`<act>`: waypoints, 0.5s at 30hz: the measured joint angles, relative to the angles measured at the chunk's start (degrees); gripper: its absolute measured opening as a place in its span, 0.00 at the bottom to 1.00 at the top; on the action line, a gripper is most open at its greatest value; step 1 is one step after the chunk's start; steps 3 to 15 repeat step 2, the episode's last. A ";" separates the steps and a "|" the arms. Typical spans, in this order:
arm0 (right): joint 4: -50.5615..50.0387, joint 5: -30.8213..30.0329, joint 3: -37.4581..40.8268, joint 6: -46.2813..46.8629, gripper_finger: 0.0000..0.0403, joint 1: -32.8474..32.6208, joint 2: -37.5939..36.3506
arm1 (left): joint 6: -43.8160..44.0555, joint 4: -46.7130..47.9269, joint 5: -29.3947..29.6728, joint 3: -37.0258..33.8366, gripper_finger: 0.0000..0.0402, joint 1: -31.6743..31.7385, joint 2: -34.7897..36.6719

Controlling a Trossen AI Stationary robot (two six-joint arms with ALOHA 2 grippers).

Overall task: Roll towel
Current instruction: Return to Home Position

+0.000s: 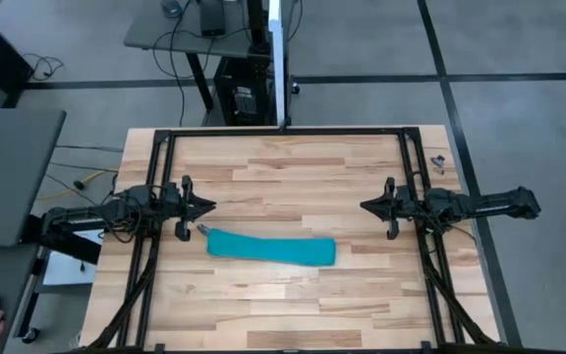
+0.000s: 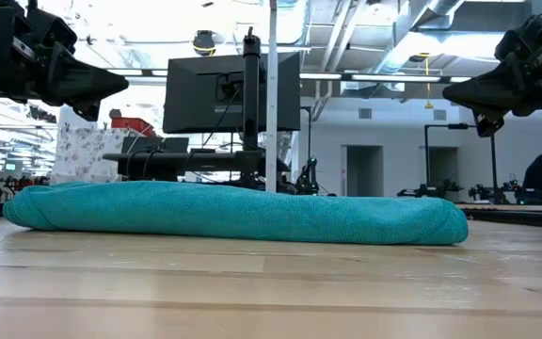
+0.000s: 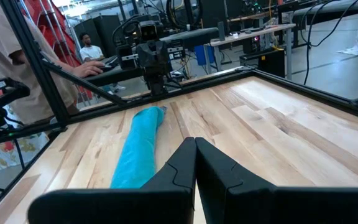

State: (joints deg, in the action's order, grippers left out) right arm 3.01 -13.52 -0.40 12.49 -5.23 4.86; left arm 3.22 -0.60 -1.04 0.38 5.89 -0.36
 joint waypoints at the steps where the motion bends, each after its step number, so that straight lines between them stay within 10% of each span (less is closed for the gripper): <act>1: 0.00 0.00 0.00 0.00 0.00 0.00 -0.02 | -0.01 -0.01 0.00 0.00 0.08 0.00 0.00; 15: 0.00 0.00 0.00 0.00 0.00 0.00 -0.02 | -0.01 -0.01 0.00 0.00 0.08 0.00 0.00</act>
